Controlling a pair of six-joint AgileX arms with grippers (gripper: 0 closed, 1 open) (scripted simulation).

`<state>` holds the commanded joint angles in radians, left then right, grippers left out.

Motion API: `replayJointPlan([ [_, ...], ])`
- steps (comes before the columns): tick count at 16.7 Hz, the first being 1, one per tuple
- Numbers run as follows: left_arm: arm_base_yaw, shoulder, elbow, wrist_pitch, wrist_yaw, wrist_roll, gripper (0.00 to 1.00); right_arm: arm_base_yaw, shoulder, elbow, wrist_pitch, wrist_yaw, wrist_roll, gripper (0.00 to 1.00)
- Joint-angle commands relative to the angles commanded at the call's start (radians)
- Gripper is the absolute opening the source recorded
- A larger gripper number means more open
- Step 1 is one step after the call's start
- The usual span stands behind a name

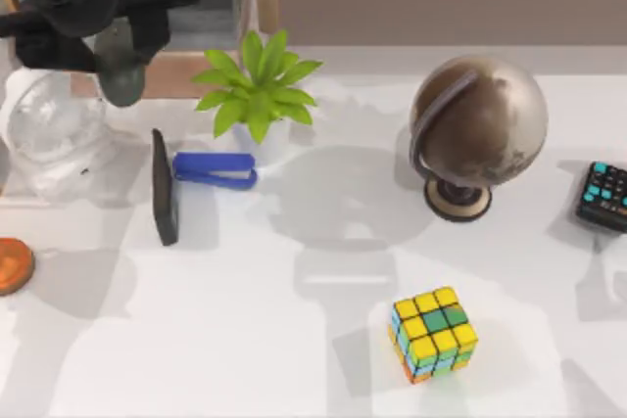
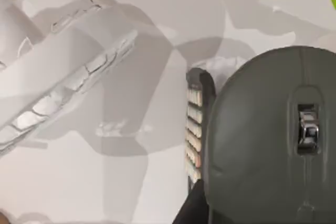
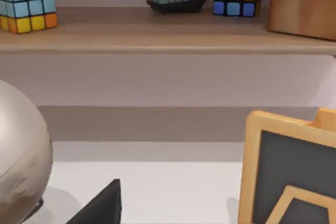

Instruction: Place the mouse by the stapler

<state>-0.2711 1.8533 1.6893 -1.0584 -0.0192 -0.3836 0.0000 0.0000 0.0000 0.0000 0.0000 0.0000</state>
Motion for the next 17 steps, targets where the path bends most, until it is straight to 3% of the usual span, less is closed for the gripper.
replayJointPlan([
  [9,-0.376,-0.051,-0.415,0.167,-0.039,-0.251,0.0,0.0,0.0,0.0,0.0,0.0,0.0,1.0],
  [13,-0.461,-0.038,-0.513,0.214,-0.053,-0.31,0.0,0.0,0.0,0.0,0.0,0.0,0.0,1.0],
  [17,-0.476,-0.035,-0.531,0.222,-0.055,-0.32,0.0,0.0,0.0,0.0,0.0,0.0,0.0,1.0],
])
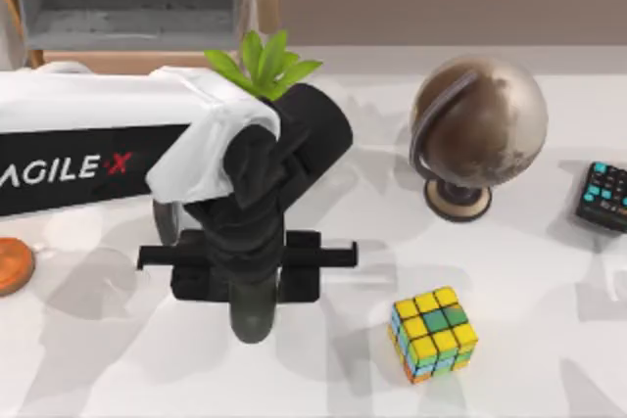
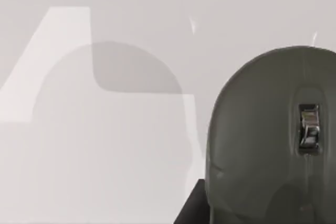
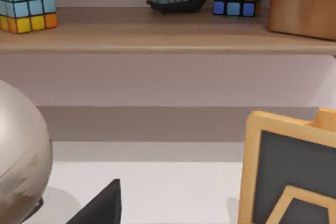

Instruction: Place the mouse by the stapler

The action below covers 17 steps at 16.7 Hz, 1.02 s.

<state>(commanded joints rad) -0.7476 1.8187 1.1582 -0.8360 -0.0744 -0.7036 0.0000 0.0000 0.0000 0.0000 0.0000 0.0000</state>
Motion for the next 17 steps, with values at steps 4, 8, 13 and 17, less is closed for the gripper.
replayJointPlan([
  [4,0.004,-0.003,0.002,-0.002,0.001,0.003,0.0,0.0,0.0,0.0,0.0,0.0,0.0,1.0],
  [8,0.005,-0.008,0.003,0.003,0.0,0.003,0.0,0.0,0.0,0.0,0.0,0.0,0.0,1.0],
  [13,0.006,-0.02,0.009,0.019,-0.001,0.004,0.0,0.0,0.0,0.0,0.0,0.0,0.0,1.0],
  [17,0.006,-0.029,0.015,0.034,-0.002,0.005,0.0,0.0,0.0,0.0,0.0,0.0,0.0,1.0],
])
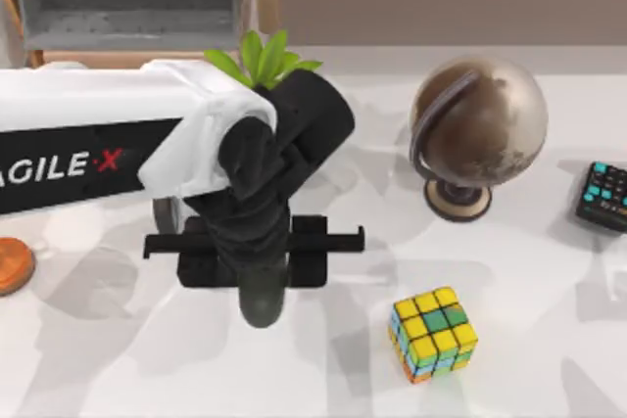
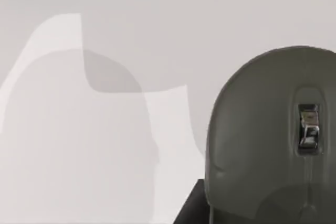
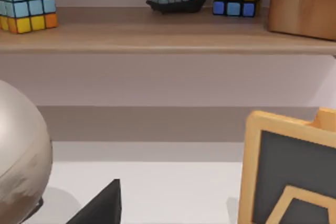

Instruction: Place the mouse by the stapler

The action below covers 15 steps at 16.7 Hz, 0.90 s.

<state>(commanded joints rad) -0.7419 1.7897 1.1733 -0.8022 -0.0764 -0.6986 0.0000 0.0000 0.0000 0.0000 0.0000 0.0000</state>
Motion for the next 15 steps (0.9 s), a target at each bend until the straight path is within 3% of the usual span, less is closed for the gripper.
replayJointPlan([
  [15,-0.002,0.057,-0.044,0.024,0.002,-0.001,0.0,0.0,0.0,0.0,0.0,0.0,0.0,1.0],
])
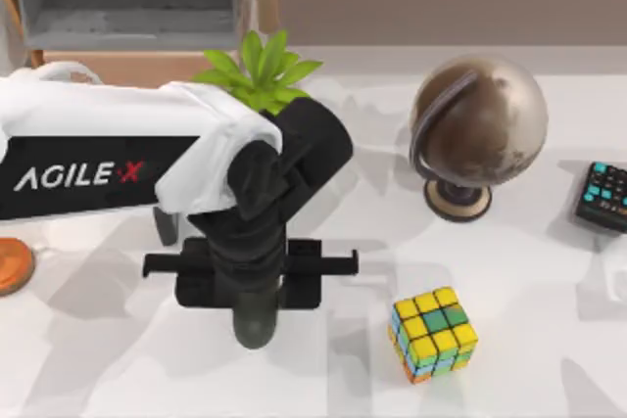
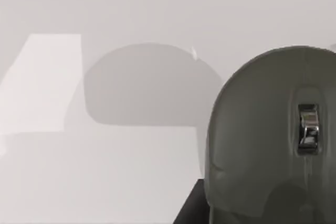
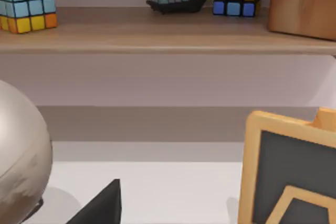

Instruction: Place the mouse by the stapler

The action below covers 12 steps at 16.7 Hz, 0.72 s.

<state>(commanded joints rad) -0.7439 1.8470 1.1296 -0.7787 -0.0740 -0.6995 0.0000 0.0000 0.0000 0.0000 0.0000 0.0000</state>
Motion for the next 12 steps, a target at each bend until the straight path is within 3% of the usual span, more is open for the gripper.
replayJointPlan([
  [3,0.0,0.0,0.0,0.0,0.0,0.0,0.0,0.0,0.0,0.0,0.0,0.0,0.0,1.0],
  [12,0.0,0.0,0.0,0.0,0.0,0.0,0.68,0.0,0.0,0.0,0.0,0.0,0.0,1.0],
])
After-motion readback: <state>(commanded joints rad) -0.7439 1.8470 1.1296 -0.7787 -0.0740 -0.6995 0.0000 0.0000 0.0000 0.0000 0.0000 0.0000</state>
